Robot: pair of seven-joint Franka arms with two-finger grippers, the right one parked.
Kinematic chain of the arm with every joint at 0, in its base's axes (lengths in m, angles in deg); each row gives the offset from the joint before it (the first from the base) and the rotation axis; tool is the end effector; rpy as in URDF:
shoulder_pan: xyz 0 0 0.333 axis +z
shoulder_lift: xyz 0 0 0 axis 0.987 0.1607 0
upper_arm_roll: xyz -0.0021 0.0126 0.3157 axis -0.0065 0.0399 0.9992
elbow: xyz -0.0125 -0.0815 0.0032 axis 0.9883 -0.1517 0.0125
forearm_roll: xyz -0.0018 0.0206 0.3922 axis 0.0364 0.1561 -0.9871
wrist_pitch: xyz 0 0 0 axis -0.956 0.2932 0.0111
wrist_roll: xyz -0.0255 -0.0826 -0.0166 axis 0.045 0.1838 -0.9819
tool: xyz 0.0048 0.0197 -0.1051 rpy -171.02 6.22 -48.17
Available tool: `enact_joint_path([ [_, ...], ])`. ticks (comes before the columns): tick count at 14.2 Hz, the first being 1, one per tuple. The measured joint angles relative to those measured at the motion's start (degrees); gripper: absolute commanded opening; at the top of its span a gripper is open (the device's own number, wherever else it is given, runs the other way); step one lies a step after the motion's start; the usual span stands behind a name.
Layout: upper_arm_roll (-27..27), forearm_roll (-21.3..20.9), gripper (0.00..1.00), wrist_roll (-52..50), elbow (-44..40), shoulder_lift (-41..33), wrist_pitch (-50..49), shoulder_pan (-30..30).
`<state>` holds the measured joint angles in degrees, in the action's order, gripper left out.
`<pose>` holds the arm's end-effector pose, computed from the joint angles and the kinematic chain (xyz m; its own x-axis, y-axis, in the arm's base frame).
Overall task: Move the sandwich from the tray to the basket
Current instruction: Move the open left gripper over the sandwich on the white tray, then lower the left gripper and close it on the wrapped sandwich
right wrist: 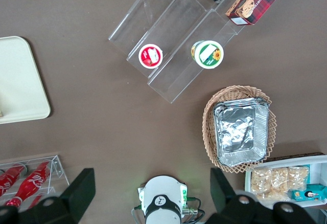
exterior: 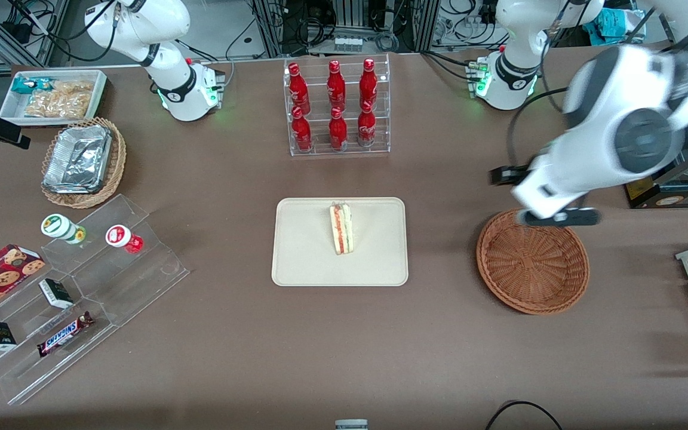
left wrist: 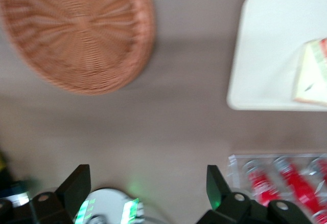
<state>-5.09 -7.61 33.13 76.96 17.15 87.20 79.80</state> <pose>0.5581 -0.2250 0.4927 0.9521 0.0228 -0.3049 0.0182 -0.9997 -0.0178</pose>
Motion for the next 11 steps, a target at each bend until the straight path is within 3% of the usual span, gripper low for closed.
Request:
enact_joint_path([
  [6,-0.4,-0.41,1.0,-21.97,-0.52,8.09,13.56,-14.9],
  [11,-0.4,-10.93,1.0,-38.91,-3.09,16.12,23.42,-24.83],
])
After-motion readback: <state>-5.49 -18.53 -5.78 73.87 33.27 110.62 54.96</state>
